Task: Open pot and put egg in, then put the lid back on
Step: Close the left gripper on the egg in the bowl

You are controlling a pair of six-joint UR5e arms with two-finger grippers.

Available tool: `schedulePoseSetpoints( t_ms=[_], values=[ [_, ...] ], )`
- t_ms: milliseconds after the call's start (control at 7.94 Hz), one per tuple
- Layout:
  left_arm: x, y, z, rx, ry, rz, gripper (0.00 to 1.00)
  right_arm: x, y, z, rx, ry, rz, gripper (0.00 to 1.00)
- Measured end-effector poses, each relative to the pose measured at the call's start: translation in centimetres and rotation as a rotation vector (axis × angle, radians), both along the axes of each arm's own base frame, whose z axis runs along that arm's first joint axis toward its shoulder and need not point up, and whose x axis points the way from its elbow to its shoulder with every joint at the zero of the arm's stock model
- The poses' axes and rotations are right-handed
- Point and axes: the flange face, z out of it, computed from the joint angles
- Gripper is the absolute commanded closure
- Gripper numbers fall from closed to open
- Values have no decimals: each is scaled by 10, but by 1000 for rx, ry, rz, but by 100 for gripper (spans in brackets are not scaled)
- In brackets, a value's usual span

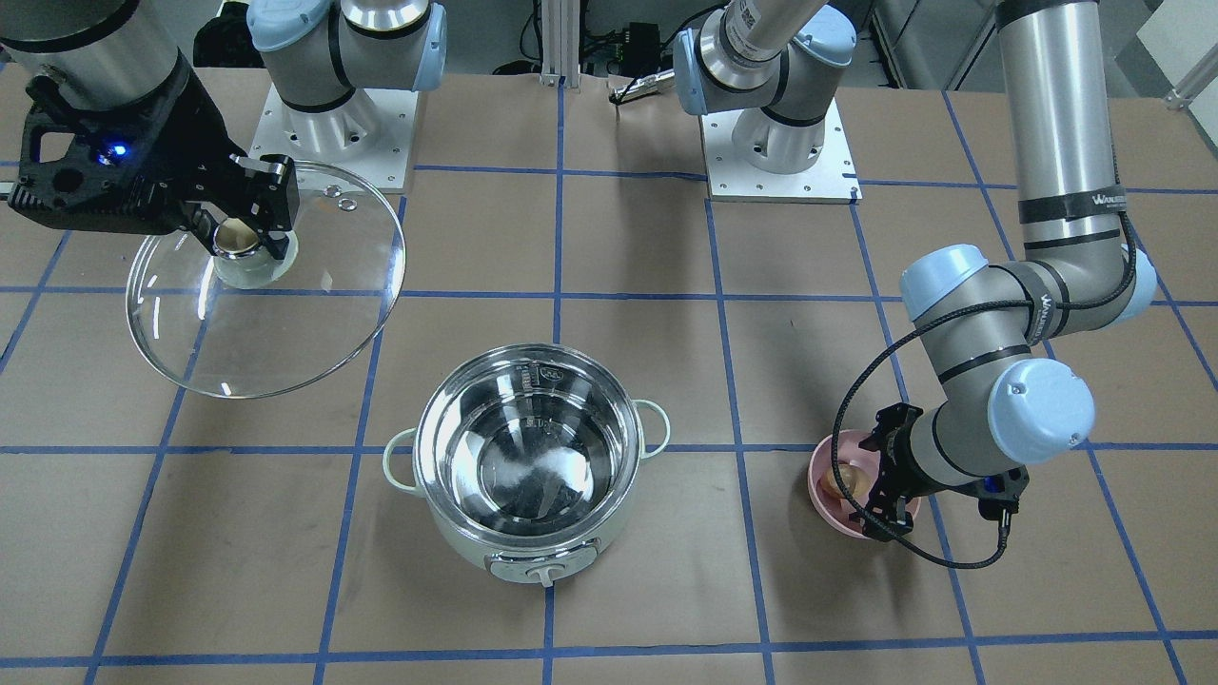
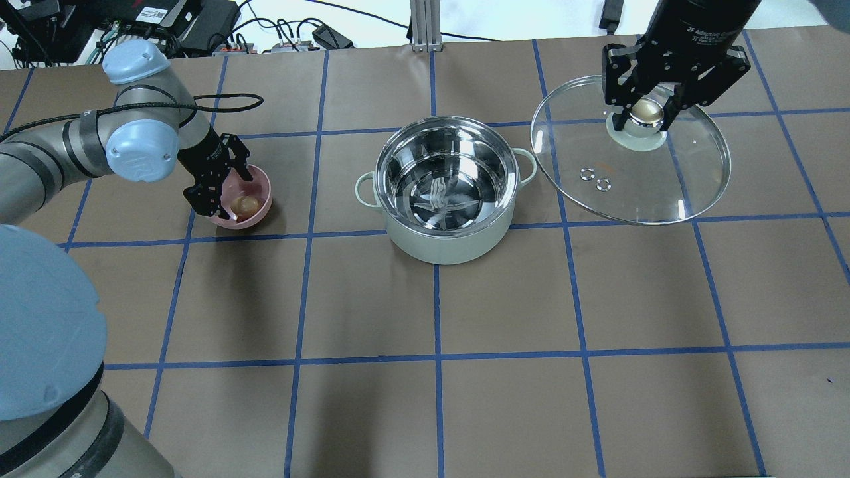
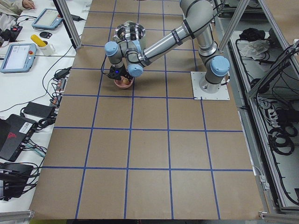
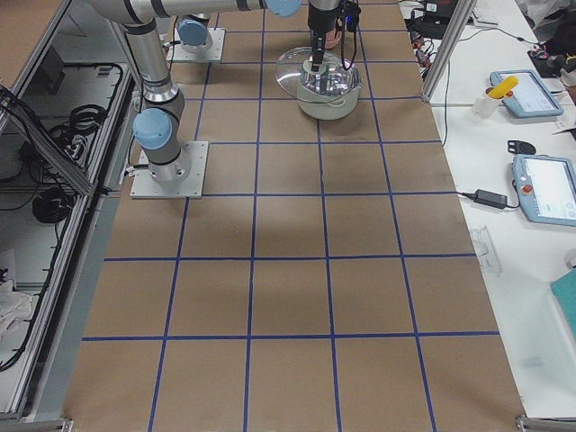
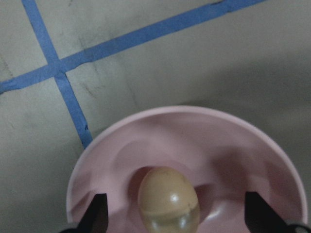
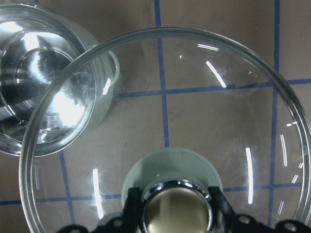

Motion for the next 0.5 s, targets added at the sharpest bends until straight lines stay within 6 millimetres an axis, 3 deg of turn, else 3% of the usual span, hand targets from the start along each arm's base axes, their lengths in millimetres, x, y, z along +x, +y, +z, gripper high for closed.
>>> schedulePoseSetpoints(
  t_ms=[378,504],
  values=[
    [0,0,-9,10,2,1,0,1,0,0,0,-1,-1,100],
    [0,0,-11,14,3,2,12,2,0,0,-1,-1,-1,100]
  ],
)
